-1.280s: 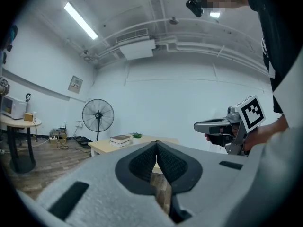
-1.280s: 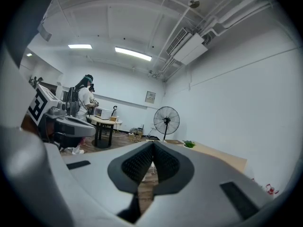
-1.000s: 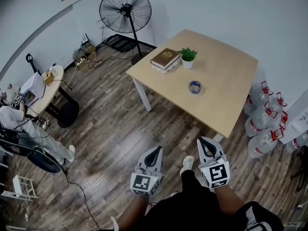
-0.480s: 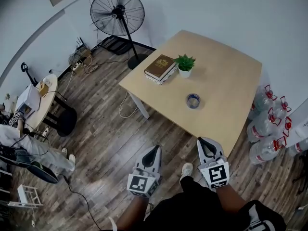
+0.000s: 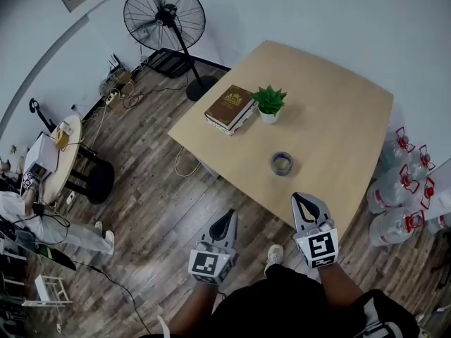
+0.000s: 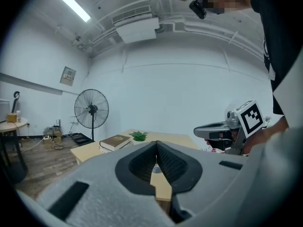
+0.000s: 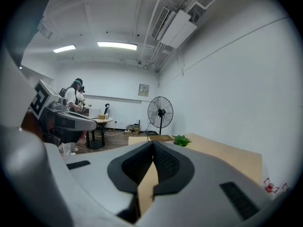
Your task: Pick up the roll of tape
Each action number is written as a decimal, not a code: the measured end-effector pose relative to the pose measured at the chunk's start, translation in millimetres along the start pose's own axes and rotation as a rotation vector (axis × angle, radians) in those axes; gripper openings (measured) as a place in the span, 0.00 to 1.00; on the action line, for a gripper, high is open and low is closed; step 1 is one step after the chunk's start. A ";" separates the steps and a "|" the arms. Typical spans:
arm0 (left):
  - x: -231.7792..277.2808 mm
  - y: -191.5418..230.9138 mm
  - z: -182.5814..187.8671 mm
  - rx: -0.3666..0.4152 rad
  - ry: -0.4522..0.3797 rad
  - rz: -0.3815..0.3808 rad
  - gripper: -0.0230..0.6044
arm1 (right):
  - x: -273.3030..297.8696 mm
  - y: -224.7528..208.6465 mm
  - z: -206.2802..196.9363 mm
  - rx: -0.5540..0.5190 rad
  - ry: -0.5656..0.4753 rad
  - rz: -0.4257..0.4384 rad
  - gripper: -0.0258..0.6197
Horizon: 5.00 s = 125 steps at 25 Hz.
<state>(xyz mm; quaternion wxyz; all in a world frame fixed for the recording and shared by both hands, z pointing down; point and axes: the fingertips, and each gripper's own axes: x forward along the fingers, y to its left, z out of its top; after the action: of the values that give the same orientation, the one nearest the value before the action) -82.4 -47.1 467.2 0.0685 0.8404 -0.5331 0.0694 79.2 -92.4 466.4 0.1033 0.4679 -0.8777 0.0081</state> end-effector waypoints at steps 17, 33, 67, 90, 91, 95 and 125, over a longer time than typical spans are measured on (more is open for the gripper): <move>68.0 41.8 16.3 0.003 -0.005 -0.015 0.04 | 77.9 -32.3 -0.7 -0.032 0.044 0.016 0.04; 171.1 102.1 21.1 -0.011 0.023 -0.166 0.04 | 167.5 -75.2 -29.2 -0.013 0.188 -0.109 0.17; 200.8 146.6 -9.0 -0.036 0.105 -0.192 0.04 | 223.4 -116.3 -227.8 0.080 0.701 -0.107 0.30; 192.8 152.3 -12.2 -0.051 0.103 -0.155 0.04 | 238.6 -120.8 -230.6 0.099 0.720 -0.102 0.12; 192.2 152.3 -12.9 -0.053 0.102 -0.152 0.04 | 238.1 -120.9 -229.5 0.103 0.718 -0.105 0.12; 192.3 149.3 -9.9 -0.047 0.099 -0.151 0.04 | 236.5 -122.2 -220.2 0.106 0.695 -0.116 0.12; 190.5 104.0 26.7 0.023 -0.003 -0.219 0.04 | 185.2 -126.0 58.1 0.113 0.016 -0.141 0.12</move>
<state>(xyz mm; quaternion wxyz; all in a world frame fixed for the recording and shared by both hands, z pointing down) -95.0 -264.9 481.4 0.0652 0.8945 -0.4373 0.0663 72.6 -321.5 434.1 0.0840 0.5337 -0.8398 0.0538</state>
